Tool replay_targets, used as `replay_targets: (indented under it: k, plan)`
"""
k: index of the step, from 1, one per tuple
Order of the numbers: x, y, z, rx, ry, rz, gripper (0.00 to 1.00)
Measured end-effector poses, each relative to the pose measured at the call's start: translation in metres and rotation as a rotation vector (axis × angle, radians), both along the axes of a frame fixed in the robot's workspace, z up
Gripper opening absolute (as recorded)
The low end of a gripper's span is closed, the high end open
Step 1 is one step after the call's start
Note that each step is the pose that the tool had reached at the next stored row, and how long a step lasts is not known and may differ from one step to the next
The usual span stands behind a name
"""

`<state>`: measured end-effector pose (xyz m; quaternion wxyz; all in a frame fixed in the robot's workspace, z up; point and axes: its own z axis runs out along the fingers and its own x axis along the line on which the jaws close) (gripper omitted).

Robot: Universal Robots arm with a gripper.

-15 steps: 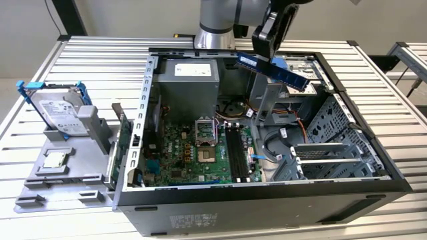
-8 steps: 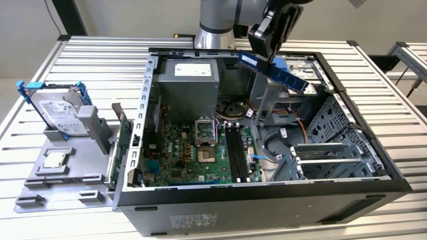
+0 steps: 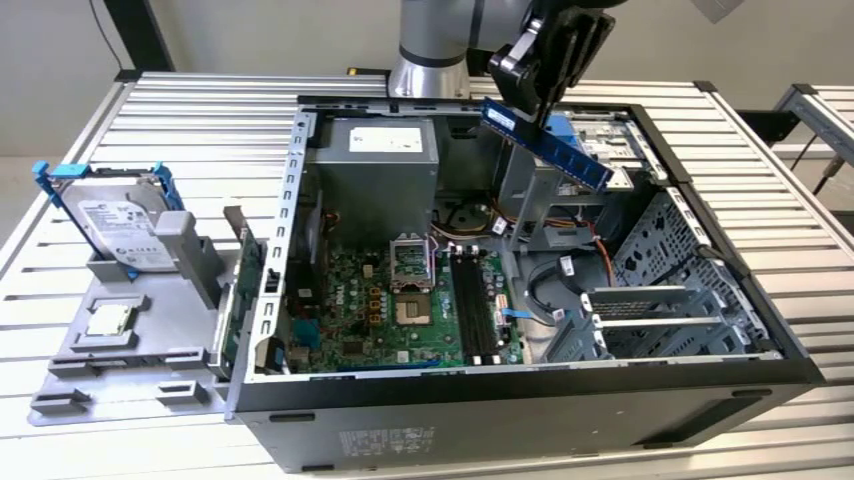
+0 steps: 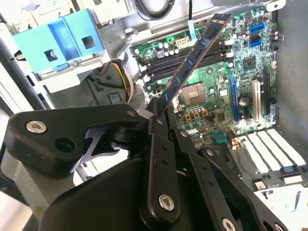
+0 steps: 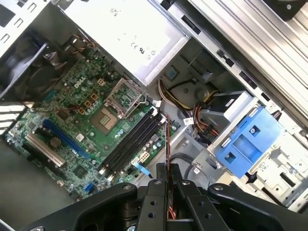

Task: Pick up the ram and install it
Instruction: 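Insert the ram into the slot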

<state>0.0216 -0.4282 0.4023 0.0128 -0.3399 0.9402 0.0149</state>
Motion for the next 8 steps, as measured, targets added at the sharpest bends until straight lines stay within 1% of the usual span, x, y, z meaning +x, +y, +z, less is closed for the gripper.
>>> replay_targets:
  k: [8]
  plan:
    - [0.0, 0.0, 0.0, 0.0, -0.0001, -0.002, 0.0]
